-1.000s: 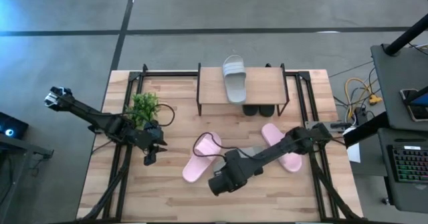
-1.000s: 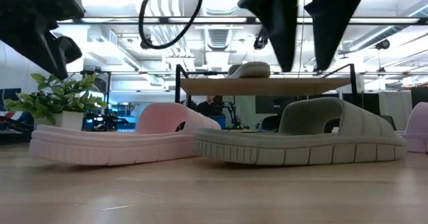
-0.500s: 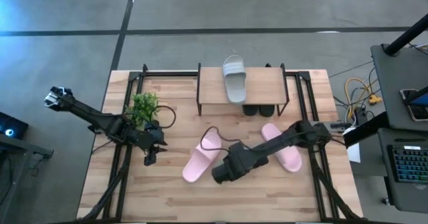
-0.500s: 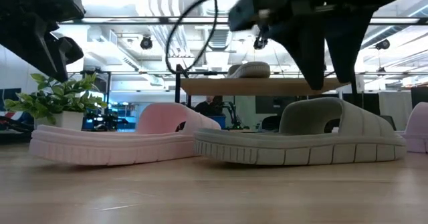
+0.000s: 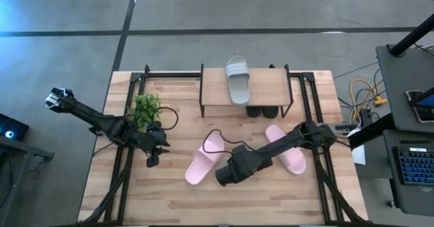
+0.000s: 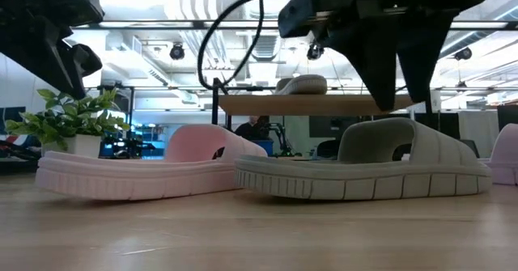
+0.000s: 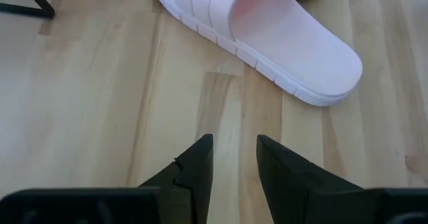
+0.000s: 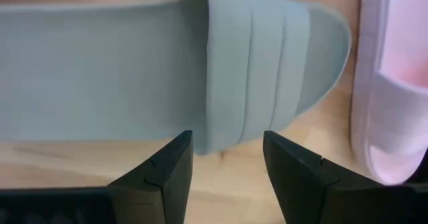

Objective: Pick and place slides into the shelf
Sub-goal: Put the gray slipper on the shelf

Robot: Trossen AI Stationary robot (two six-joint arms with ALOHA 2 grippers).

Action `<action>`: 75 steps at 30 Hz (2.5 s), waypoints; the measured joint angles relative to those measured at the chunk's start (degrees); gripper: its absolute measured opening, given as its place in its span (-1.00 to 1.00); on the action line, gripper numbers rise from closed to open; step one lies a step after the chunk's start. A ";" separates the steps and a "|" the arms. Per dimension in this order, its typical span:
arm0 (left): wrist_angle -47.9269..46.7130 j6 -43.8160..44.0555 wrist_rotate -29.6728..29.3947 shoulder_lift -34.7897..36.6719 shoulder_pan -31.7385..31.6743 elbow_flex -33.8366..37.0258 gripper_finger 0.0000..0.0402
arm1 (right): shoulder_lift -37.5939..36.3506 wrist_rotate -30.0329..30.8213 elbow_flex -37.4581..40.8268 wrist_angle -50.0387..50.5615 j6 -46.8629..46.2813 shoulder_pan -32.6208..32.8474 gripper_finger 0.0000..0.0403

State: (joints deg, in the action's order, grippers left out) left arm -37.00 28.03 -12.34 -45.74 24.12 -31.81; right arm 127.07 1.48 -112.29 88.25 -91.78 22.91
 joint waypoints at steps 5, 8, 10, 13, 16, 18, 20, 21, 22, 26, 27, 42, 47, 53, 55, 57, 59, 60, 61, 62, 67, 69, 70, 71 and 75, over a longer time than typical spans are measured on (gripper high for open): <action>0.03 -0.02 -0.17 0.00 -0.02 0.00 -0.50 | 0.02 1.36 1.15 -0.06 0.82 -0.38 -0.14; 0.03 -0.02 -0.17 0.00 -0.02 0.00 -0.50 | 0.08 1.15 2.81 -0.73 0.80 -0.50 -0.14; 0.01 -0.02 -0.17 0.00 -0.02 0.00 -0.50 | 0.15 1.11 3.53 -0.84 0.88 -0.52 -0.14; 0.01 -0.02 -0.17 0.00 -0.02 0.00 -0.50 | 0.15 0.96 3.80 -1.15 0.82 -0.70 -0.14; 0.02 -0.02 -0.17 0.00 -0.02 0.00 -0.50 | 0.15 1.17 2.94 -2.06 0.80 -0.89 -0.14; 0.01 -0.03 -0.17 0.00 -0.02 0.00 -0.50 | 0.13 2.23 2.79 -2.05 0.78 -0.91 -0.14; 0.01 -0.41 -0.17 0.00 -0.02 0.00 -0.50 | 0.14 3.24 3.64 -2.12 1.39 -0.84 -0.14; 0.02 -0.47 -0.17 0.00 -0.02 0.00 -0.50 | 0.40 3.16 4.20 -2.00 1.91 -0.85 -0.14; 0.03 -0.49 -0.17 0.00 -0.02 0.00 -0.50 | 0.67 2.79 4.61 -1.86 2.34 -0.87 -0.14; 0.05 -0.41 -0.17 0.00 -0.02 0.00 -0.50 | 1.36 1.74 5.48 -1.82 3.81 -0.81 -0.14; 0.00 -0.35 -0.15 0.00 -0.02 0.00 -0.50 | 1.35 1.92 5.64 -1.73 3.79 -0.74 -0.14; 0.03 0.04 -0.15 0.00 -0.02 0.00 -0.50 | 1.33 7.83 7.70 1.81 9.75 -0.43 -0.63; 0.02 0.07 -0.15 0.00 -0.02 0.00 -0.50 | 1.25 9.03 8.28 1.83 10.45 -0.43 -0.90; 0.03 0.07 -0.13 0.00 -0.02 0.00 -0.50 | 1.14 11.52 7.01 2.03 10.53 0.18 -0.94; 0.03 0.07 -0.13 0.00 -0.02 0.00 -0.50 | 0.54 13.80 5.28 1.53 10.18 0.80 -0.94; 0.02 0.09 -0.13 0.02 -0.02 0.00 -0.50 | -0.69 16.50 2.96 1.78 10.42 1.75 -0.94; -0.01 0.09 -0.13 0.00 -0.04 0.00 -0.50 | -1.84 19.87 0.15 1.61 10.29 2.97 -0.94; 0.03 0.09 -0.13 0.02 -0.04 0.00 -0.50 | -2.50 22.24 -1.12 1.55 10.84 3.72 -0.94; 0.09 0.09 -0.13 0.02 -0.04 0.00 -0.50 | -2.94 25.12 -2.44 1.65 11.84 4.63 -0.94; 0.01 0.09 -0.13 0.02 -0.03 0.00 -0.50 | -3.33 28.28 -3.83 1.72 12.75 5.39 -0.94; 0.06 0.09 -0.24 0.02 -0.04 0.00 -0.50 | -5.96 43.05 -8.53 1.76 24.65 7.19 -0.94; 0.05 0.09 -0.40 0.02 -0.02 0.00 -0.50 | -6.16 47.69 -10.32 1.74 29.68 6.65 -0.94; 0.07 0.09 -0.53 0.00 -0.04 0.00 -0.50 | -6.16 49.78 -11.31 1.79 32.22 6.19 -0.94; 0.01 0.11 -0.74 0.02 -0.04 0.00 -0.50 | -6.16 51.70 -12.33 1.70 34.81 5.61 -0.94; 0.03 0.16 -1.05 0.00 -0.04 0.00 -0.50 | -6.68 59.32 -16.10 1.72 46.35 2.63 -0.94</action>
State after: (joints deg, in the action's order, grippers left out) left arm -36.97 28.20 -13.38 -45.73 24.08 -31.81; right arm 120.39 60.80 -128.39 89.97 -45.43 25.54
